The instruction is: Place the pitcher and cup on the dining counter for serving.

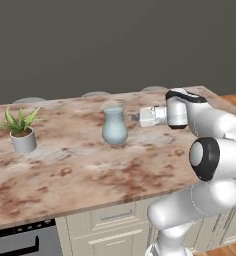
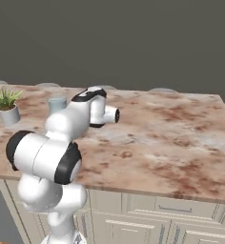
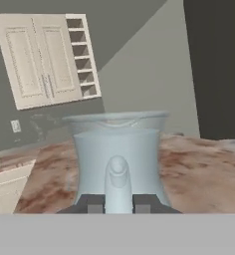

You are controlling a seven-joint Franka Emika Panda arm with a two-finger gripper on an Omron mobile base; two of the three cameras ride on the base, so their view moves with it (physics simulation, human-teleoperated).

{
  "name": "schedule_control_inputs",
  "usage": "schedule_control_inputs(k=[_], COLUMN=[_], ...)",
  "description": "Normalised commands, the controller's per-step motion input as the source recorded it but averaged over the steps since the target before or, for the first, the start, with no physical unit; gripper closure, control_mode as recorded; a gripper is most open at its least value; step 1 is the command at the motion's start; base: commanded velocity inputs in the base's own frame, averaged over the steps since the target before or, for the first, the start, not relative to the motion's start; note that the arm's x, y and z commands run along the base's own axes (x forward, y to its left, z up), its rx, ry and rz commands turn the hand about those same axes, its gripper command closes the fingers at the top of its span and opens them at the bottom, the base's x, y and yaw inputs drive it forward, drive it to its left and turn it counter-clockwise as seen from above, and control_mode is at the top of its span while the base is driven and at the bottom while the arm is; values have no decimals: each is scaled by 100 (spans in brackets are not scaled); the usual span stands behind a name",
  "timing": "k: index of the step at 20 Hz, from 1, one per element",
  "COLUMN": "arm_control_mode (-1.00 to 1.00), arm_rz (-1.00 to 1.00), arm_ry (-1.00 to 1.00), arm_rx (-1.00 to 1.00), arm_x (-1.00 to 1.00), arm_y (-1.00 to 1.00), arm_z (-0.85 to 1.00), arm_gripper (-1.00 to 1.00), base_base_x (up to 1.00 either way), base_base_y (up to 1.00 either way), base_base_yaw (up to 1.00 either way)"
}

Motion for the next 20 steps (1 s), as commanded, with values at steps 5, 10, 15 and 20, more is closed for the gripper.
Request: schedule_control_inputs(k=[5, 10, 15, 20], arm_control_mode=[-100, -100, -100, -100], arm_rz=[0, 0, 0, 0], arm_ry=[-1, 0, 0, 0], arm_rx=[-22, -14, -1, 0], arm_x=[50, 43, 17, 0], arm_y=[48, 43, 13, 0], arm_z=[-32, -40, -64, -68], arm_gripper=[100, 100, 100, 100], base_base_x=[0, 0, 0, 0], base_base_y=[0, 0, 0, 0], base_base_yaw=[0, 0, 0, 0])
